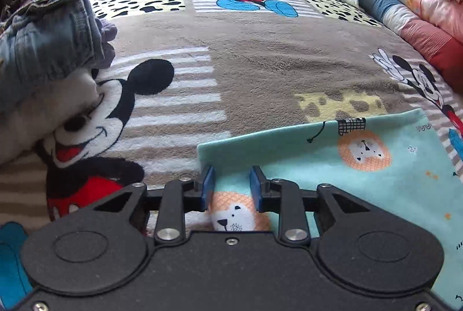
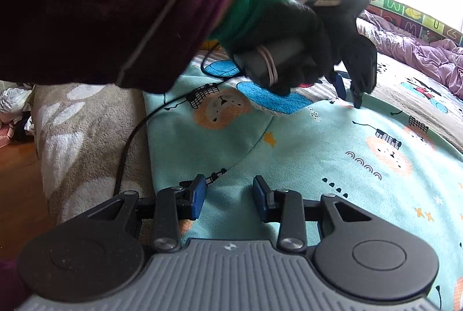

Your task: Fold clothes

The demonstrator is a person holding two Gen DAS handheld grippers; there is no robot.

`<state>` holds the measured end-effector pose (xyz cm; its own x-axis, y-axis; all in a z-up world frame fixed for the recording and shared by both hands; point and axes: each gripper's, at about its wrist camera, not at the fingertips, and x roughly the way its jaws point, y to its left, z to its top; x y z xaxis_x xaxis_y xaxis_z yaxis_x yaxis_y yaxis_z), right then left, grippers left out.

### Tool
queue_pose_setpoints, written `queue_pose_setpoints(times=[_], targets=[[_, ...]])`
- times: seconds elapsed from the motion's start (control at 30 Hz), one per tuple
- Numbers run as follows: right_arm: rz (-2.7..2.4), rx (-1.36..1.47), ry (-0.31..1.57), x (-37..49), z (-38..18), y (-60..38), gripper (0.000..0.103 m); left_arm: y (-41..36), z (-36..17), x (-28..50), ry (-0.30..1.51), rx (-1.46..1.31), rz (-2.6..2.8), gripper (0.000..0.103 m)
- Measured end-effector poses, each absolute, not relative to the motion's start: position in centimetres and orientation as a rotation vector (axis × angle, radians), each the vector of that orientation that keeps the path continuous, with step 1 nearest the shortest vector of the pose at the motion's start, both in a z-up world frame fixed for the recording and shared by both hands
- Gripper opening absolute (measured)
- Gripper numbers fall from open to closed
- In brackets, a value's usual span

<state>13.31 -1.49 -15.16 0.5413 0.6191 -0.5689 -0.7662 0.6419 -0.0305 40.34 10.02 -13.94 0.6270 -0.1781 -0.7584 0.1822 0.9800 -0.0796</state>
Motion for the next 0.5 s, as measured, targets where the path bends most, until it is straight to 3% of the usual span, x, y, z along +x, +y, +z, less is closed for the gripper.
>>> queue_pose_setpoints(times=[0.23,0.5], targets=[[0.825,-0.268,0.5,11.5,-13.7,-4.0,0.036,8.8,-9.9,35.0,0.788,0.036,-0.247,0.026],[0.646,-0.154,0.431,7.4,-10.3,-13.8,0.036,6.3,-6.4,24.0,0.705,0.08,-0.294,0.029]])
